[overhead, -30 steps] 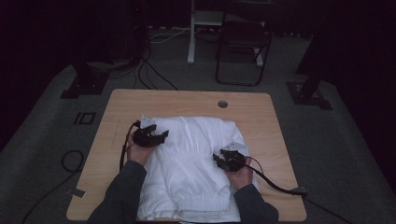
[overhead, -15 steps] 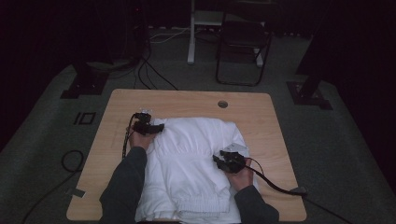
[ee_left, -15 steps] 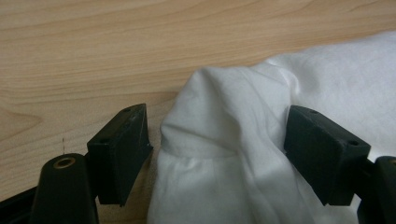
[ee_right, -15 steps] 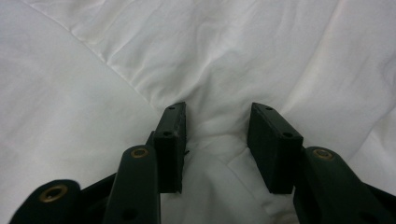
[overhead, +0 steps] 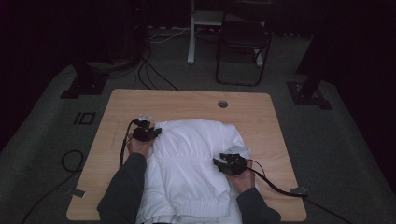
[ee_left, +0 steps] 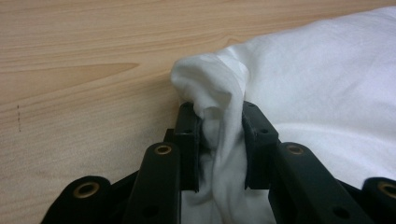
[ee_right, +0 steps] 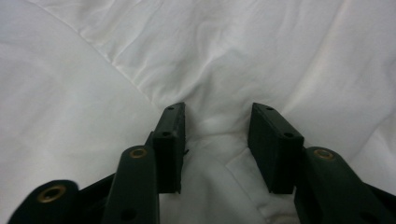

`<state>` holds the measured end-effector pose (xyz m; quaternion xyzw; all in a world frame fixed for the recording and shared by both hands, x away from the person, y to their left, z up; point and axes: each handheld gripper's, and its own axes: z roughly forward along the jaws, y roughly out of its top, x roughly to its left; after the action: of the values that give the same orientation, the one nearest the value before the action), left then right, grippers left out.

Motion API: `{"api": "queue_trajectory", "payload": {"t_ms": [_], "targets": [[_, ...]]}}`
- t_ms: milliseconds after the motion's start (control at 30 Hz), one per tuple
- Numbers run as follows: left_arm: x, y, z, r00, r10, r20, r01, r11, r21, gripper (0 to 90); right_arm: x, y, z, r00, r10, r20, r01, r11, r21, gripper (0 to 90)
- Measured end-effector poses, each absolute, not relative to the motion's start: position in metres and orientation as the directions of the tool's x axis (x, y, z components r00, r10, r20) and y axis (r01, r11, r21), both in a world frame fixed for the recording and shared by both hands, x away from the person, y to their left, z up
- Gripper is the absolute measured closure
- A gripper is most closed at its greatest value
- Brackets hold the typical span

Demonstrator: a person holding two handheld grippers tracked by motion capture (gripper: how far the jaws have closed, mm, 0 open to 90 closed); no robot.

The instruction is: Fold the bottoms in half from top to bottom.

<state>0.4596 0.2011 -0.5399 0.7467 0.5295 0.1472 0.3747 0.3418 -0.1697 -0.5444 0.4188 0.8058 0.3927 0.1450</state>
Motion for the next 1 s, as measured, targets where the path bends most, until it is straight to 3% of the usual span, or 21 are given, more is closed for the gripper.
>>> {"api": "queue_trajectory", "payload": {"t_ms": [67,200,367,633,1000], "targets": [[0.459,0.201,-0.54,0.396,0.901,-0.175,0.68,-0.16,0.715,72.4,0.347,-0.174,-0.537,-0.632,0.764,0.133,0.576,0.348,0.74,53.0],[0.459,0.201,-0.54,0.397,0.901,-0.176,0.679,-0.159,0.717,72.4,0.356,-0.188,-0.517,-0.604,0.791,0.099,0.534,0.31,0.786,47.5],[0.459,0.201,-0.54,0.395,0.901,-0.179,0.68,-0.155,0.716,72.3,0.409,-0.219,-0.494,-0.483,0.87,0.102,0.545,0.208,0.812,36.1],[0.46,0.202,-0.541,0.399,0.898,-0.185,0.679,-0.154,0.718,72.2,0.474,-0.221,-0.517,-0.429,0.885,0.178,0.632,0.154,0.759,28.6],[0.459,0.203,-0.542,0.398,0.898,-0.188,0.674,-0.147,0.724,72.1,0.487,-0.208,-0.54,-0.413,0.898,0.15,0.688,0.201,0.697,25.0]]}}
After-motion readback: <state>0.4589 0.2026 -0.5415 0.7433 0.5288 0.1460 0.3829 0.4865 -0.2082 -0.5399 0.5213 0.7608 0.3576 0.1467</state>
